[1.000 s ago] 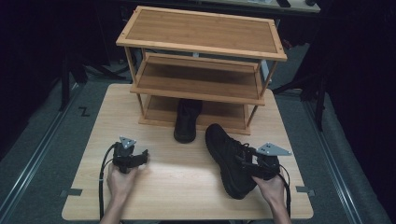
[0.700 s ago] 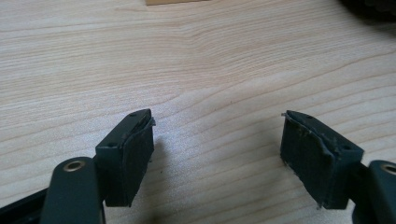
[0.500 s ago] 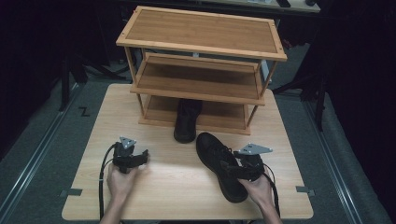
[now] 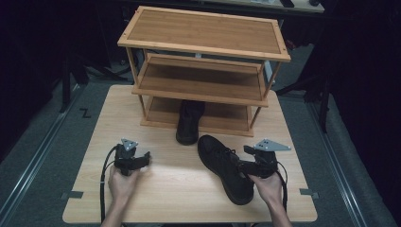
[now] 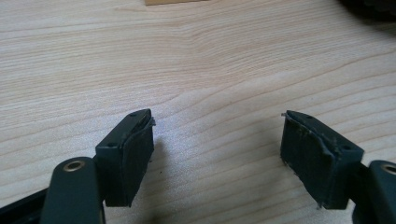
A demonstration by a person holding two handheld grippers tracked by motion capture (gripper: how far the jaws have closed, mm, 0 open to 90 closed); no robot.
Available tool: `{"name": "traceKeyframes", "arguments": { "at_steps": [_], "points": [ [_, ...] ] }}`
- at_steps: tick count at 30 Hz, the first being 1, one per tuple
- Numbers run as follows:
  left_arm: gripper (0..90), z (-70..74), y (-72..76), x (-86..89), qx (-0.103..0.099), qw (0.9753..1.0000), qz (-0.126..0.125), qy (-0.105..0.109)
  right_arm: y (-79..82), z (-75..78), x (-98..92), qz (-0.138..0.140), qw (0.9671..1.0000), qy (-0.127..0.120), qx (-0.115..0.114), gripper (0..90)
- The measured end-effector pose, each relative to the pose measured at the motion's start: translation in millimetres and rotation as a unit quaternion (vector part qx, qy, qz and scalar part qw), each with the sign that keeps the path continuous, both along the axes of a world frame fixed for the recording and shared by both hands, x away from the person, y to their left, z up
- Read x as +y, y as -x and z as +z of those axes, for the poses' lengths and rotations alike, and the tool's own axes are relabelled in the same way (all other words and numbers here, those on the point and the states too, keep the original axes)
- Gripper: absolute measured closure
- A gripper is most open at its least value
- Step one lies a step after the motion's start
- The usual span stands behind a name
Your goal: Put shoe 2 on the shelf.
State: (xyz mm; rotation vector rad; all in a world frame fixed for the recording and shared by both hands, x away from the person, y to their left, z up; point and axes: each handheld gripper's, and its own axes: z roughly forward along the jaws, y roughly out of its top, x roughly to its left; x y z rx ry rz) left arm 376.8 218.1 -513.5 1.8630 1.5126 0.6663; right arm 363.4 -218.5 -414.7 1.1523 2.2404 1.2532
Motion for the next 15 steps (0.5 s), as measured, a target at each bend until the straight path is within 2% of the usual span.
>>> {"name": "traceKeyframes", "arguments": {
  "at_steps": [3,5,8,9,11,12,14,15],
  "points": [
    [26.2,0.0,0.0,0.0,0.000,1.0000,0.000,0.000,-4.1,2.3,-3.6,-0.005,0.9999,0.009,0.000,34.2],
    [26.2,0.0,0.0,0.0,0.000,1.0000,0.000,0.000,-11.0,-1.3,-5.7,-0.005,0.9995,0.027,0.013,35.9],
    [26.2,0.0,0.0,0.0,0.000,1.0000,0.000,0.000,-15.1,-6.9,-5.8,-0.002,0.9991,0.037,0.022,38.8],
    [26.1,0.0,0.0,0.0,0.000,1.0000,0.000,0.000,-18.3,-13.5,-3.4,0.002,0.9979,0.057,0.030,43.7],
    [26.1,0.0,0.0,0.0,0.000,1.0000,0.000,0.000,-19.5,-17.0,-2.5,0.010,0.9976,0.058,0.035,46.9],
    [26.1,0.0,0.0,-0.1,0.000,1.0000,0.000,0.000,-20.6,-22.5,-2.0,0.029,0.9974,0.051,0.041,55.0],
    [26.1,0.0,0.0,0.0,0.000,1.0000,0.000,0.000,-21.2,-24.9,-1.6,0.033,0.9973,0.049,0.043,57.5],
    [26.2,0.0,0.0,-0.1,0.000,1.0000,0.000,0.000,-23.9,-28.1,-3.2,0.043,0.9968,0.032,0.060,62.3]
  ]
}}
